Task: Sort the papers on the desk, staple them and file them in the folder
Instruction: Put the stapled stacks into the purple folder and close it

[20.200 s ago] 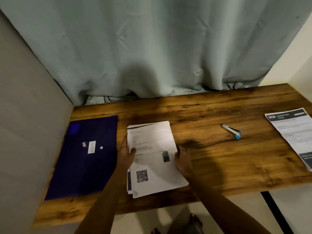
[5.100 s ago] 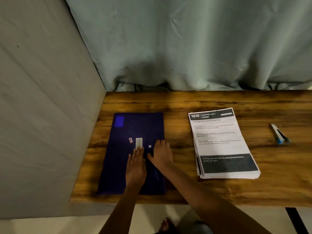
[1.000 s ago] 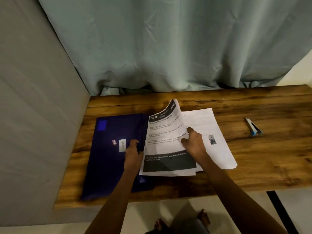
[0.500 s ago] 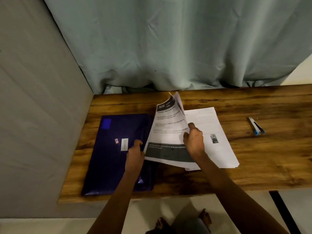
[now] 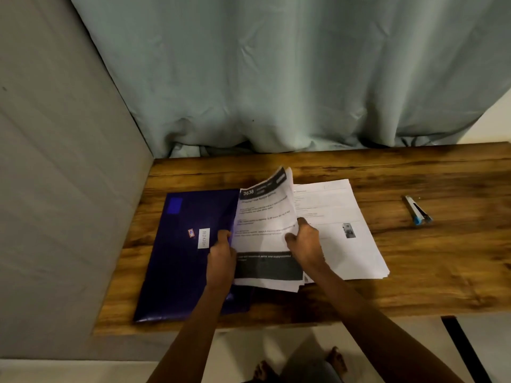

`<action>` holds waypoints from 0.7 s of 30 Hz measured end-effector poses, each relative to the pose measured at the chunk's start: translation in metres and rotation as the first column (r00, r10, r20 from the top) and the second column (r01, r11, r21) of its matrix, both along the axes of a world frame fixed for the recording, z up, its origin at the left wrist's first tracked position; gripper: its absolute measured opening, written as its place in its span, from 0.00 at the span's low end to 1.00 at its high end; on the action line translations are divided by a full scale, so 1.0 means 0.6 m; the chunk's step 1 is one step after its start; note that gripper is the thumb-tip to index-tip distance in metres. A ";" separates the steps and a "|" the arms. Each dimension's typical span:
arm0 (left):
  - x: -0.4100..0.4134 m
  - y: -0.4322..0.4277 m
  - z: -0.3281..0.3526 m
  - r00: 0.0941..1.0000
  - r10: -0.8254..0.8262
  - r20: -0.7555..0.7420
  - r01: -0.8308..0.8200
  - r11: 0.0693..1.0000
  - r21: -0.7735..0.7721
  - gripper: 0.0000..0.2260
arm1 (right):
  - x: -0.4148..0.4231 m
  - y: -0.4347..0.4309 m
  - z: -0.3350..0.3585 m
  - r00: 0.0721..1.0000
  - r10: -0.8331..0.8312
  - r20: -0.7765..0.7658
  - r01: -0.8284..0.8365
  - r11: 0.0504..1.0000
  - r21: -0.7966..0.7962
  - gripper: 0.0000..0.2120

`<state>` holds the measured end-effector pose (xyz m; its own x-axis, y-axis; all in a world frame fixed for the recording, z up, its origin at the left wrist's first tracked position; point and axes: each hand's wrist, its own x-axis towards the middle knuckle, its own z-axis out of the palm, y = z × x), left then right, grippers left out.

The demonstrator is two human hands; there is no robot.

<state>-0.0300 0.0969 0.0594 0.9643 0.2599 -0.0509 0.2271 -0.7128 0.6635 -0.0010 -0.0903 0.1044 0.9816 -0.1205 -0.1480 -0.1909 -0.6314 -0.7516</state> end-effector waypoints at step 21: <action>0.005 -0.012 0.018 0.906 -0.248 -0.344 0.394 0.792 0.466 0.19 | -0.007 0.014 -0.072 0.997 0.030 -0.071 -0.018 0.985 0.169 0.13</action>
<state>-0.0269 0.0896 0.0704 0.9678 -0.0049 -0.2517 0.0289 -0.9910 0.1307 -0.0052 -0.0821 0.0614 0.9697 -0.0645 -0.2354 -0.2354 -0.5020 -0.8322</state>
